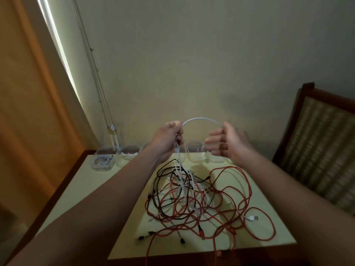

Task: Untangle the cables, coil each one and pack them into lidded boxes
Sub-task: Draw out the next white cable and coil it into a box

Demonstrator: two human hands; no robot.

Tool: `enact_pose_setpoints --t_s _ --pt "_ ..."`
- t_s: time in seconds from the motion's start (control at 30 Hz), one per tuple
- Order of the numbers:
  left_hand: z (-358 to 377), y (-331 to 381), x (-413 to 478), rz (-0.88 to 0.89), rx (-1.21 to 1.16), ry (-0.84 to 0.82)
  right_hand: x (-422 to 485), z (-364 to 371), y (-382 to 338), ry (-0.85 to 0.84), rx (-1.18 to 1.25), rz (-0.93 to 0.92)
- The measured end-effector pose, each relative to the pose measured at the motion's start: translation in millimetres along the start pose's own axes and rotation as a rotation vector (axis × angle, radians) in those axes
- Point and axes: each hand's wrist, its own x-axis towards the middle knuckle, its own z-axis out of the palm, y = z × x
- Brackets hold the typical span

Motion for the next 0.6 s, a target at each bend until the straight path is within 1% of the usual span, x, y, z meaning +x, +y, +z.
enact_pose_setpoints --t_s 0.03,0.1,0.13,0.2,0.23,0.27,0.33,0.4,0.47,0.53,0.6 --pt "4 6 2 0.031 0.001 0.004 -8 6 7 -0.06 -0.104 -0.054" --pt "17 17 2 0.09 -0.013 -0.019 -17 20 23 -0.171 -0.33 -0.217" --pt "25 23 0 0.119 -0.032 -0.035 -18 28 29 -0.202 -0.461 -0.305" --pt "38 33 -2 0.178 -0.074 -0.051 -13 42 40 -0.174 -0.69 -0.485" --pt "42 36 -3 0.203 -0.09 -0.05 -11 47 43 -0.147 -0.725 -0.526" --pt "44 37 -5 0.22 -0.094 -0.043 -6 51 45 -0.135 -0.701 -0.522" --pt "40 33 -7 0.232 -0.013 0.002 -2 53 43 -0.12 -0.594 -0.489" --pt "31 20 -10 0.2 0.088 0.075 5 49 36 -0.08 -0.504 -0.463" --pt "22 0 -16 0.133 0.115 0.112 12 44 24 -0.006 -0.409 -0.429" --pt "14 -25 -22 0.106 0.233 0.068 14 38 8 0.009 -0.168 -0.325" --pt "3 -51 -27 0.141 0.457 -0.027 12 32 -12 -0.02 0.053 -0.246"
